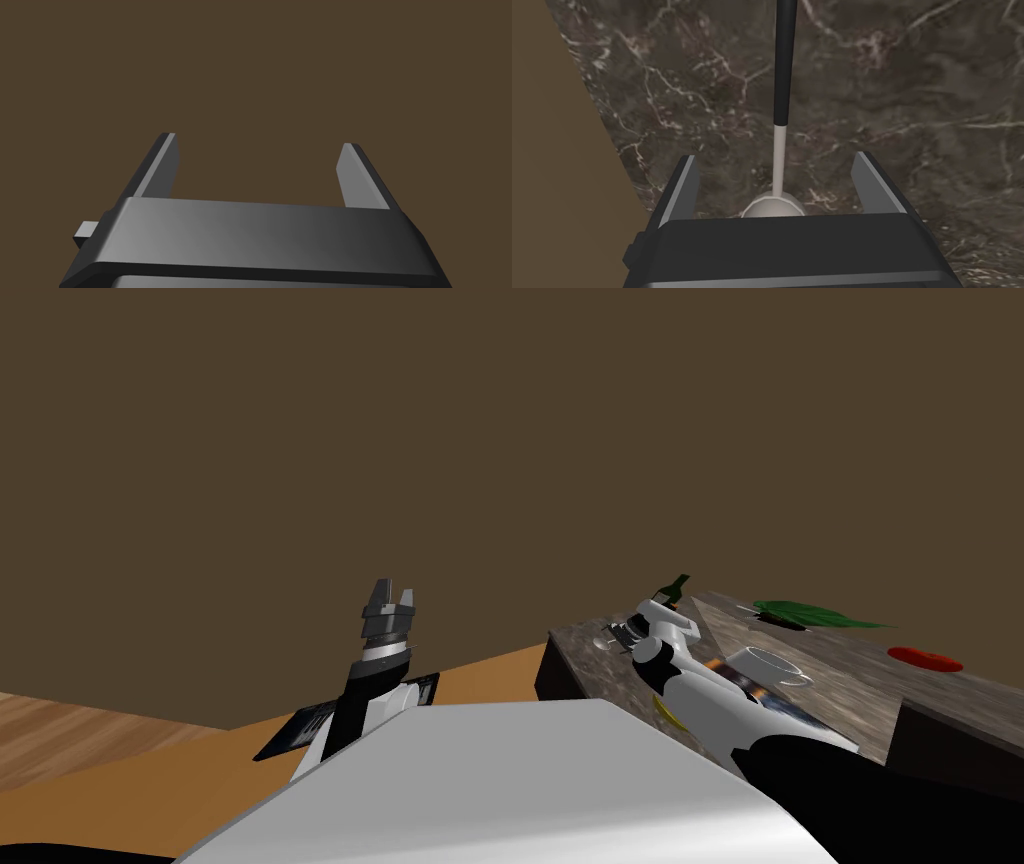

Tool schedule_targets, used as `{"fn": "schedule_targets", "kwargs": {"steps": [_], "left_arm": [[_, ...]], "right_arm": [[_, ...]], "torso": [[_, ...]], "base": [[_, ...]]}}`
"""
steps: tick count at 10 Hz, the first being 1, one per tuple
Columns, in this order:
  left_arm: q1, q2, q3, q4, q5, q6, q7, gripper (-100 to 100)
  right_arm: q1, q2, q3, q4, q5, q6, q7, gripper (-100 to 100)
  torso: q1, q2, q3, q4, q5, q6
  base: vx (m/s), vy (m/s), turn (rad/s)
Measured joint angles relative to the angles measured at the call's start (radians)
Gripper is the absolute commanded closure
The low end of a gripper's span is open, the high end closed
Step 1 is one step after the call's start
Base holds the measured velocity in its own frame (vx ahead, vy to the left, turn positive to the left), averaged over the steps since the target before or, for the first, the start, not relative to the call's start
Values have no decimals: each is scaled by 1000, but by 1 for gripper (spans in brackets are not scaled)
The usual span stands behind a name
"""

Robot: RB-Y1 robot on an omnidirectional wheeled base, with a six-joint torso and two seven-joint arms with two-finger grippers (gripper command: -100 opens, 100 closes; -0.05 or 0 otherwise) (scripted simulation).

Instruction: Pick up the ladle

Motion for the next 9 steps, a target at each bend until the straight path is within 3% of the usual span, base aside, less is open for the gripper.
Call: {"fn": "schedule_targets", "kwargs": {"steps": [4,5,6,9], "left_arm": [[0,0,0,0,0,0,0,0],[0,0,0,0,0,0,0,0],[0,0,0,0,0,0,0,0],[0,0,0,0,0,0,0,0]], "right_arm": [[0,0,0,0,0,0,-1,100],[0,0,0,0,0,0,0,0],[0,0,0,0,0,0,0,100],[-23,-63,3,72,-4,-14,-21,100]], "torso": [[-1,3,2,1,0,0],[-1,3,2,1,0,0],[-1,3,2,1,0,0],[-2,9,5,2,0,-1]], "base": [[0,0,0],[0,0,0],[-50,-2,180],[-84,-13,127]]}}
